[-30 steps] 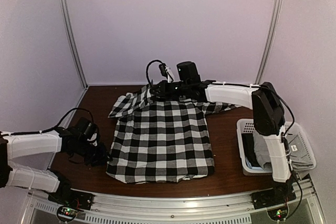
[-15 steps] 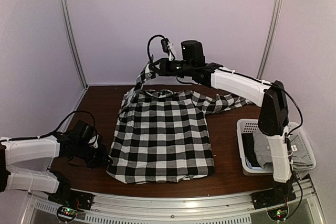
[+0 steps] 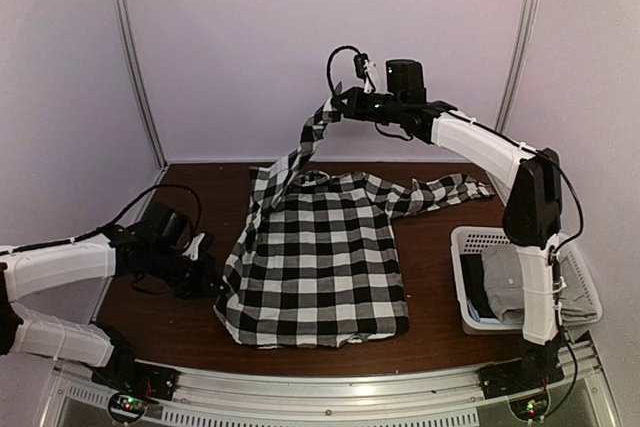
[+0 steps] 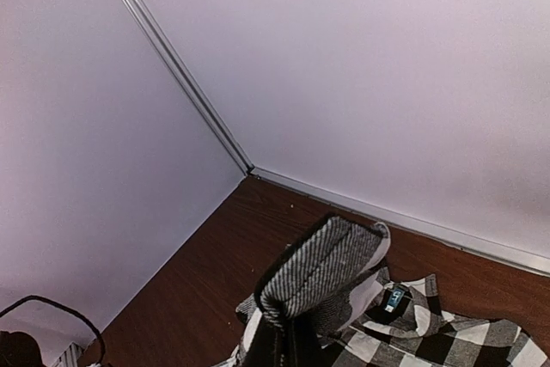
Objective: Fold and stack the long sleeve shirts
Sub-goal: Pick up the flattened shirt from the center of the board, then fold the flattened shirt at the center of the board.
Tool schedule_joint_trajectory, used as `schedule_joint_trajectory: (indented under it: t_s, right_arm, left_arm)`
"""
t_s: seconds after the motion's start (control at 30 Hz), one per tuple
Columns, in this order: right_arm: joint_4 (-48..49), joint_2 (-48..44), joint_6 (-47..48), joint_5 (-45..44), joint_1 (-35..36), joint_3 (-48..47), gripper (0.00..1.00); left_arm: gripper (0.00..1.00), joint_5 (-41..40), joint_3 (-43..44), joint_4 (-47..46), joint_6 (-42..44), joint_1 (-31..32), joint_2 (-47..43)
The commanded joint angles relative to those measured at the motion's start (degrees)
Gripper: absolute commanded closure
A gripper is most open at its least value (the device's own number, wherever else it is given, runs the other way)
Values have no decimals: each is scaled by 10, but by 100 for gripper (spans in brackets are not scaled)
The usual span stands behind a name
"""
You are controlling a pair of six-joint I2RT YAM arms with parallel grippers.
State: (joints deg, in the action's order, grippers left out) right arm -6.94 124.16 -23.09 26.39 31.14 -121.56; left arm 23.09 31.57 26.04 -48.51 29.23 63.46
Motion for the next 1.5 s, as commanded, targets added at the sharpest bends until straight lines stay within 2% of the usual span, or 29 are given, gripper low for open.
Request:
schedule_joint_trajectory:
  t_s: [0.0,0.43,0.97,1.23,1.3,1.47]
  right_arm:
    - [-1,-51,15,-18,-15,25,100]
    - [-2,-143,44,-78,-39,157,100]
    - [-20,-151,52,-92,-40,180,100]
    - [-25,-153,54,-88,-40,194,100]
    - [-23,-155,53,-86,-40,205,100]
    - [-15,-159,49,-73,-39,233,100]
  left_arm:
    - [100,59,64,-4,61,43,63]
    - [100,84,188,-5,106,122,219]
    - [100,103,266,-29,115,170,336]
    - [100,117,258,-65,107,199,386]
    - [94,118,260,-71,108,203,392]
    - [60,123,276,-75,119,206,385]
